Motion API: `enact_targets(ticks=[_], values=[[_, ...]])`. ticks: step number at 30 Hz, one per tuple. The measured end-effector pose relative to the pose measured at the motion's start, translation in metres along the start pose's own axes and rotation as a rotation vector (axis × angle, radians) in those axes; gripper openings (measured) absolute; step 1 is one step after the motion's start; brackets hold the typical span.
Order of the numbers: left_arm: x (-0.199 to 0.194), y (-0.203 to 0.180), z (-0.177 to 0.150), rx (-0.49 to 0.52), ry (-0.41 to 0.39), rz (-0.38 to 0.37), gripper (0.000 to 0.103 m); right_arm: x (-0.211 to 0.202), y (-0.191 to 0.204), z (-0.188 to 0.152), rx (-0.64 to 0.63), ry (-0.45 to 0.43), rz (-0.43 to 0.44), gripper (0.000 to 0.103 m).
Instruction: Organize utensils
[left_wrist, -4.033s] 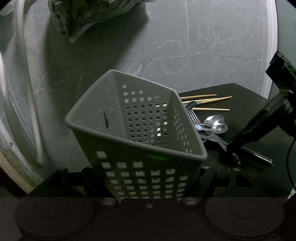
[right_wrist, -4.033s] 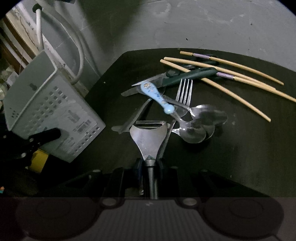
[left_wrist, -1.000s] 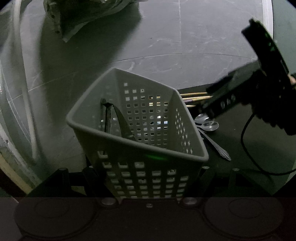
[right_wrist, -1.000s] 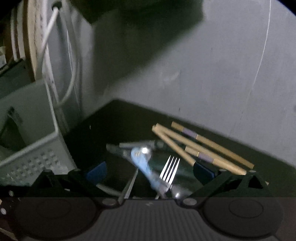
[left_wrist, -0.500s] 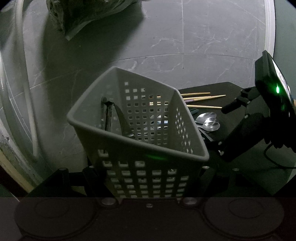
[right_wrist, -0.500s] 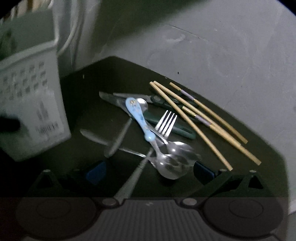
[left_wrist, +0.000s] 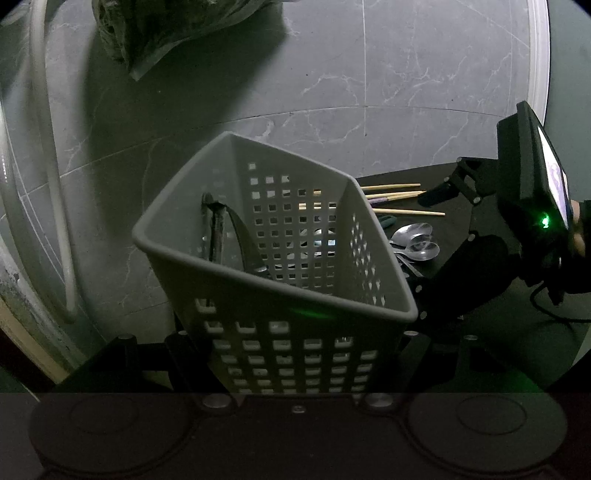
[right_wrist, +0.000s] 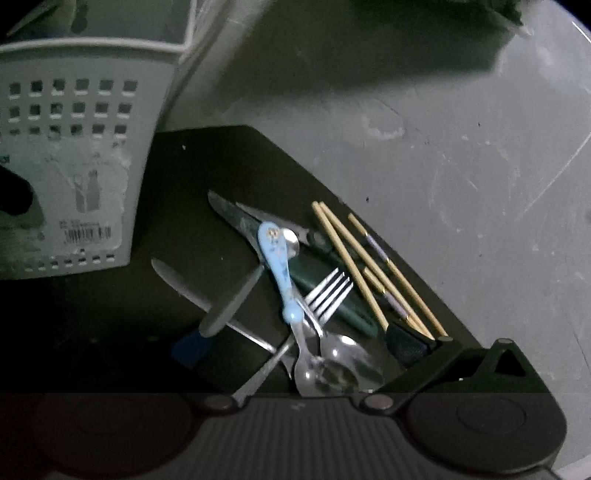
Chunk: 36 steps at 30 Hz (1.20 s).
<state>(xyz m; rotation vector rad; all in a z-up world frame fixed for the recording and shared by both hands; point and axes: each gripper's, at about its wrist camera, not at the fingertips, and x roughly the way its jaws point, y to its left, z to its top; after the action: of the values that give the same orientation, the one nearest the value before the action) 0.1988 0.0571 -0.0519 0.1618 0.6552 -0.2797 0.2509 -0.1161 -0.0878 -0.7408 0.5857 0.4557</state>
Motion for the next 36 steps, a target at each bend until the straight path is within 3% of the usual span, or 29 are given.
enact_targets(ticks=[7, 18, 30, 36], values=[[0.001, 0.002, -0.001, -0.005, 0.007, -0.002, 0.077, -0.006, 0.001, 0.001, -0.003, 0.006, 0.073, 0.078], [0.002, 0.003, -0.001, -0.005, 0.008, -0.002, 0.077, -0.007, 0.001, -0.006, 0.033, 0.038, 0.091, 0.027], [0.002, 0.003, -0.001, -0.005, 0.008, -0.002, 0.077, -0.001, 0.011, 0.012, -0.045, -0.026, 0.151, 0.022], [0.003, 0.004, -0.001, -0.006, 0.008, -0.003, 0.077, 0.006, 0.015, 0.013, -0.089, -0.035, 0.16, 0.034]])
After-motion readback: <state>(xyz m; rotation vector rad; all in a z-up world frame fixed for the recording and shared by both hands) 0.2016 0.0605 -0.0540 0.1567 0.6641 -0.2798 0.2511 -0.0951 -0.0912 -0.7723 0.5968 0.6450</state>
